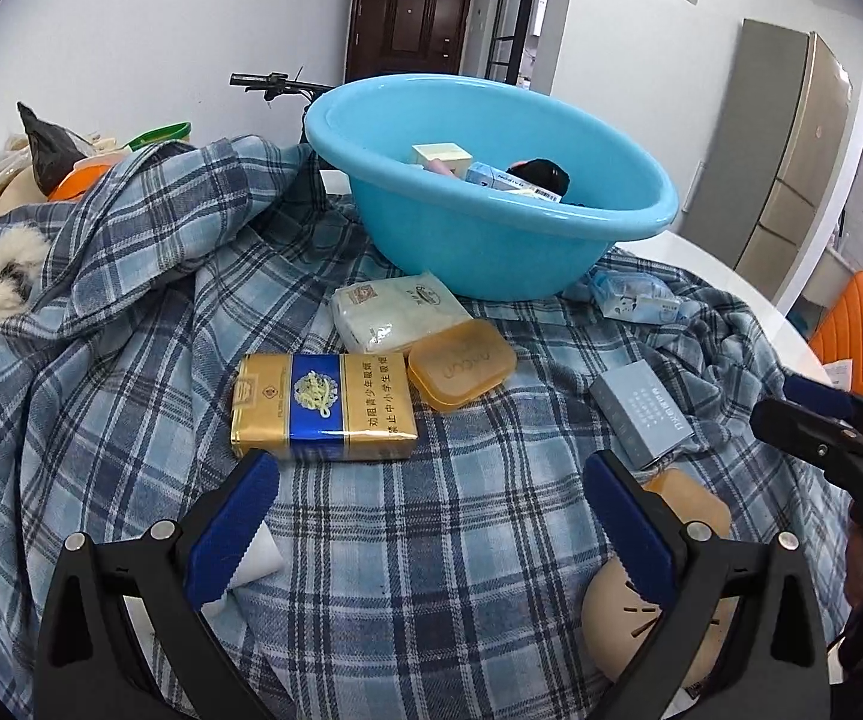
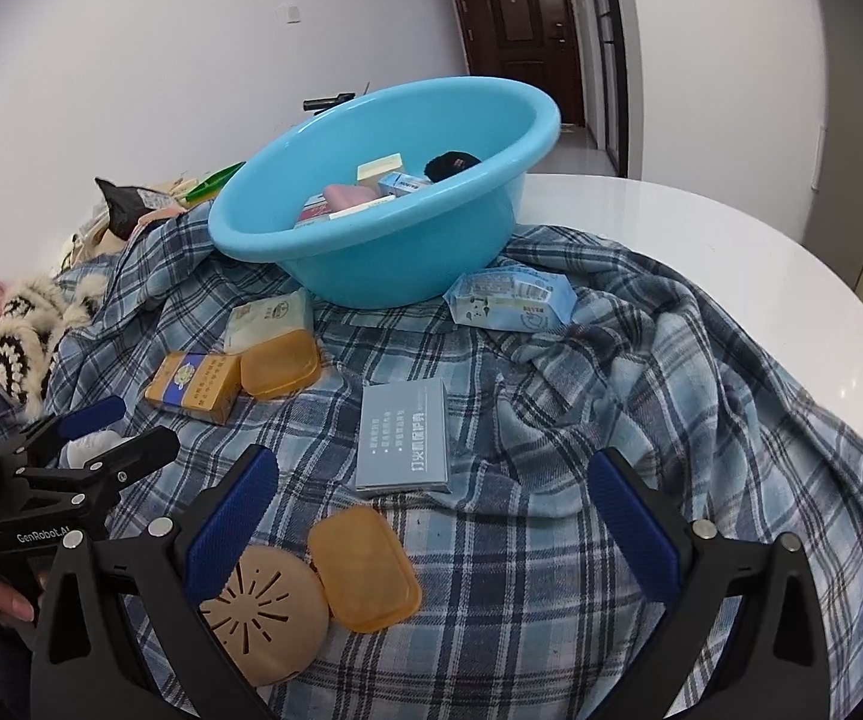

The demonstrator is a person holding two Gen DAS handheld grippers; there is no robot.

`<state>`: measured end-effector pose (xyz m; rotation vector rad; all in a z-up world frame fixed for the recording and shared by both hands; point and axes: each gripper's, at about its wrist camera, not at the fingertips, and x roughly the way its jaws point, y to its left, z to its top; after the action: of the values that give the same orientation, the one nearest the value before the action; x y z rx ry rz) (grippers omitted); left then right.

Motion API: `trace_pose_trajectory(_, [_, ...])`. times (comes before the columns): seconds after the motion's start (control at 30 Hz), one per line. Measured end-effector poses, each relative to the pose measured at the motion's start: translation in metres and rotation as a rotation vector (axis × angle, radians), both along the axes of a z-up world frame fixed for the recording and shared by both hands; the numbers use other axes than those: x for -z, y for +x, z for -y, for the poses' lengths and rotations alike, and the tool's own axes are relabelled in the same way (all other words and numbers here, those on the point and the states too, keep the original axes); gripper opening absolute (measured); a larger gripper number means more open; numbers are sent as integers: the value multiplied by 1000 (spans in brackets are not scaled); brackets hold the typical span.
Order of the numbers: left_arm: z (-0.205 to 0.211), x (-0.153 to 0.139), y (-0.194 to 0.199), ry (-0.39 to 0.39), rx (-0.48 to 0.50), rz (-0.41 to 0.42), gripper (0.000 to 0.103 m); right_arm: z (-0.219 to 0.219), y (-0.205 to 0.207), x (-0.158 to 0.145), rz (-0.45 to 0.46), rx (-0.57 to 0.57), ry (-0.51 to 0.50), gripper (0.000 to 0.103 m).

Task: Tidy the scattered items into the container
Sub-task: 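Move the left gripper to the gold-and-blue cigarette box and close on it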

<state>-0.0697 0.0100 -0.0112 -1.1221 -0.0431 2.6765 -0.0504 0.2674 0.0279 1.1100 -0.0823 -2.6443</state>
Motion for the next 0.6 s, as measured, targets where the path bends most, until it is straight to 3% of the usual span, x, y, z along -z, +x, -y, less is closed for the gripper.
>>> trace_pose_trajectory(0.27, [12,10,-28,-33,-72,2,103,19,-11,4,4,-64,42,103])
trace_pose_trajectory(0.6, [19,28,-57,-78,-63,66,103,22,-18,13,42,-77,40,103])
